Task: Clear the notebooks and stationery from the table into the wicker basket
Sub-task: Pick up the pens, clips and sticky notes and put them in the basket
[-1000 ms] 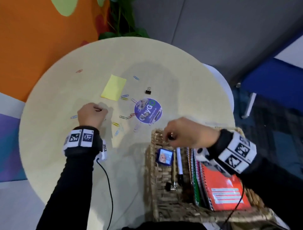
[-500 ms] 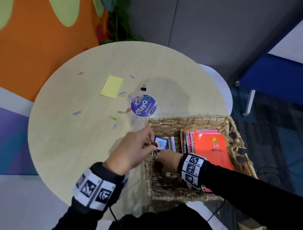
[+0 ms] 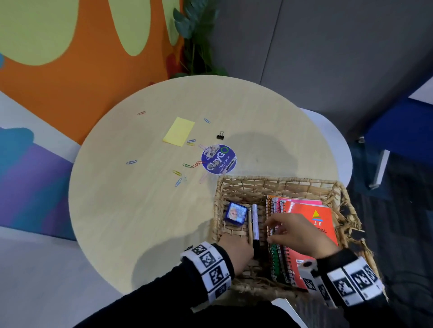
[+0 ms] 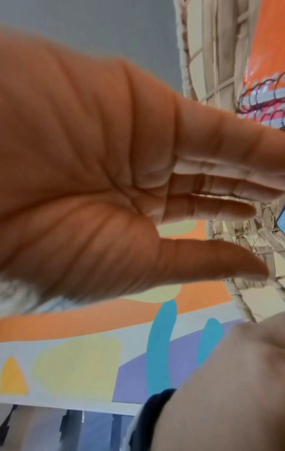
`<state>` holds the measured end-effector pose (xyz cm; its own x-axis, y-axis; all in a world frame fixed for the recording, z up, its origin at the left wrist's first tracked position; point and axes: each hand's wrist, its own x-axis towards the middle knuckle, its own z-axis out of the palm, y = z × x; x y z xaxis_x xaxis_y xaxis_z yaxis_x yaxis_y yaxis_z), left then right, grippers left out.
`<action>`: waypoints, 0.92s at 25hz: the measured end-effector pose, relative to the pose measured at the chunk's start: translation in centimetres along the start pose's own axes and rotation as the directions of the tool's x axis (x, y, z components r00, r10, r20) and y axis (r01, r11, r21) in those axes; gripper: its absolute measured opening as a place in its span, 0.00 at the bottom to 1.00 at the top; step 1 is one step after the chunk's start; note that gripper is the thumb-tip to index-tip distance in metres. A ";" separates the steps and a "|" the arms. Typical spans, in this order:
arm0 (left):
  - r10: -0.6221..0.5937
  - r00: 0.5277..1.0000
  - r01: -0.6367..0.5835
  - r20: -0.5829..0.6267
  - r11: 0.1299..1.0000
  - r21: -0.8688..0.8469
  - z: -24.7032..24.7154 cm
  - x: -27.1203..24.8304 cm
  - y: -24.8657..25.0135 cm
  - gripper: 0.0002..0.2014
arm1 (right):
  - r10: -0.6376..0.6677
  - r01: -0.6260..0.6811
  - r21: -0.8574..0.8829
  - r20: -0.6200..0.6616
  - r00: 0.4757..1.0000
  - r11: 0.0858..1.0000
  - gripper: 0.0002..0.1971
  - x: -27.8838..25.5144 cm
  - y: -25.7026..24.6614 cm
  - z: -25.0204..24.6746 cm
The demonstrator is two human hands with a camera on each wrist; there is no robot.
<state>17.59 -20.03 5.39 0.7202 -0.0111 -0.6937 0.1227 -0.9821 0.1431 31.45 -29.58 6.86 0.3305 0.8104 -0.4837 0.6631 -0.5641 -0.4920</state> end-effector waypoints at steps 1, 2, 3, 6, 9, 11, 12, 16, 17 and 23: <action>-0.012 0.998 0.010 0.068 0.999 0.033 0.0 0.3 0.2 0.13 | 0.002 -0.002 0.013 0.006 1.000 1.000 0.16 -0.2 0.2 0.2; -0.023 0.992 0.015 0.124 0.998 0.059 0.0 0.4 0.2 0.13 | 0.000 0.000 0.026 0.011 1.000 1.000 0.16 -0.3 0.4 0.5; -0.027 0.986 0.015 0.164 0.997 0.075 -0.1 0.5 0.2 0.13 | -0.008 0.007 0.036 0.016 1.000 0.999 0.16 -0.2 0.5 0.7; -0.013 0.988 0.001 0.153 0.997 0.081 -0.6 0.0 -0.1 0.12 | -0.026 0.025 0.037 0.014 1.000 0.999 0.13 0.3 0.4 0.9; 0.072 0.975 -0.117 -0.209 0.971 -0.208 -0.9 -1.3 -2.6 0.11 | -0.061 0.061 0.054 -0.006 0.998 0.997 0.10 0.8 -0.4 0.1; -0.042 0.862 -0.256 -0.505 0.824 -0.506 -0.9 -3.3 -6.1 0.10 | -0.100 0.102 0.077 -0.029 0.995 0.992 0.08 1.1 -1.8 -1.6; -0.188 0.789 -0.281 -0.585 0.737 -0.615 -0.6 -4.3 -8.5 0.08 | -0.121 0.125 0.090 -0.054 0.991 0.988 0.07 1.6 -2.9 -2.7; -0.758 0.380 -0.085 -0.530 0.542 -0.836 4.1 -6.1 -21.2 0.05 | -0.181 0.219 0.150 -0.233 0.955 0.964 0.06 5.2 -8.6 -6.8; -0.823 0.313 0.010 -0.474 0.502 -0.865 5.6 -5.8 -24.7 0.05 | -0.202 0.244 0.143 -0.256 0.945 0.959 0.04 6.8 -10.3 -7.4; -0.899 0.298 0.214 -0.320 0.390 -0.896 7.1 -2.5 -36.9 0.07 | -0.372 0.363 -0.102 -0.082 0.925 0.926 0.05 18.2 -18.6 -7.0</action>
<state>6.42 14.85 -3.20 0.3229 0.9401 -0.1091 0.8133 -0.2167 0.5400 29.80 -3.22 12.29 0.1139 0.9721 -0.2051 0.8025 -0.2117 -0.5578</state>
